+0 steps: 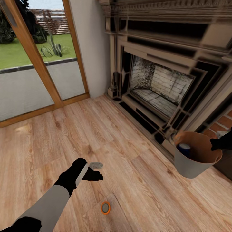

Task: Put the three can of soda from the living room inside the tash can in the kitchen.

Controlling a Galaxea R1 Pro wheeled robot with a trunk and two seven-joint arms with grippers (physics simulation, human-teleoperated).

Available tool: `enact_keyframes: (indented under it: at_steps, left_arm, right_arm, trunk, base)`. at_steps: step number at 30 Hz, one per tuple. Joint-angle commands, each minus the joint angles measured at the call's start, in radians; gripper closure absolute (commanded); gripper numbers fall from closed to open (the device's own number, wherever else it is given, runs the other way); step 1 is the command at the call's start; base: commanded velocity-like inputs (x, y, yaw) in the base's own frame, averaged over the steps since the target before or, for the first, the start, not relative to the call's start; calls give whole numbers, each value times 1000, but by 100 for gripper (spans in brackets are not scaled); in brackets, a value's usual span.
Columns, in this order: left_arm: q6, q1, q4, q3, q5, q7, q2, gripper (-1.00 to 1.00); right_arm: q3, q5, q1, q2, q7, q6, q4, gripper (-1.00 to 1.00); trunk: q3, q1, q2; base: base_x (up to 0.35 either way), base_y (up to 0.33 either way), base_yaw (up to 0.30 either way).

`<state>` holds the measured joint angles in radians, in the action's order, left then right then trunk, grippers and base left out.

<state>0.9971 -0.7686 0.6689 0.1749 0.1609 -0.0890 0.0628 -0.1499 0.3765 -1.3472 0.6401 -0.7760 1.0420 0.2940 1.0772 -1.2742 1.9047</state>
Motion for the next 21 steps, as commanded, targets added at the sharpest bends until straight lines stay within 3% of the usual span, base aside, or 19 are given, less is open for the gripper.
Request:
enact_keyframes:
  at_steps: [1, 6, 12, 13, 16, 21]
  left_arm:
    - [0, 0, 0, 0, 0, 0, 0, -100]
    - [-1, 0, 0, 0, 0, 0, 0, -100]
    - [-1, 0, -1, 0, 0, 0, 1, -100]
    - [-7, 1, 4, 1, 6, -6, 7, -100]
    - [-24, 1, 2, 1, 8, -15, 24, -100]
    - [-51, 1, 2, 1, 8, -15, 40, -100]
  right_arm:
    - [3, -12, -3, 0, -3, 5, 0, 100]
    - [-34, -11, -53, 1, -3, 5, -12, 100]
    - [-49, -14, -65, 1, -3, 5, -15, 100]
    - [-60, 9, -68, 6, -6, 4, -11, 100]
    - [-73, 13, -65, 20, -16, 5, -10, 100]
    - [-74, 61, -65, 20, -22, 1, -10, 100]
  trunk:
    - [5, -4, 7]
    - [27, -23, 42]
    - [48, -46, 84]
    - [48, -46, 84]
    - [48, -46, 84]
    - [48, -46, 84]
  base:
    - [0, 0, 0]
    - [0, 0, 0]
    - [0, 0, 0]
    - [0, 0, 0]
    - [0, 0, 0]
    - [0, 0, 0]
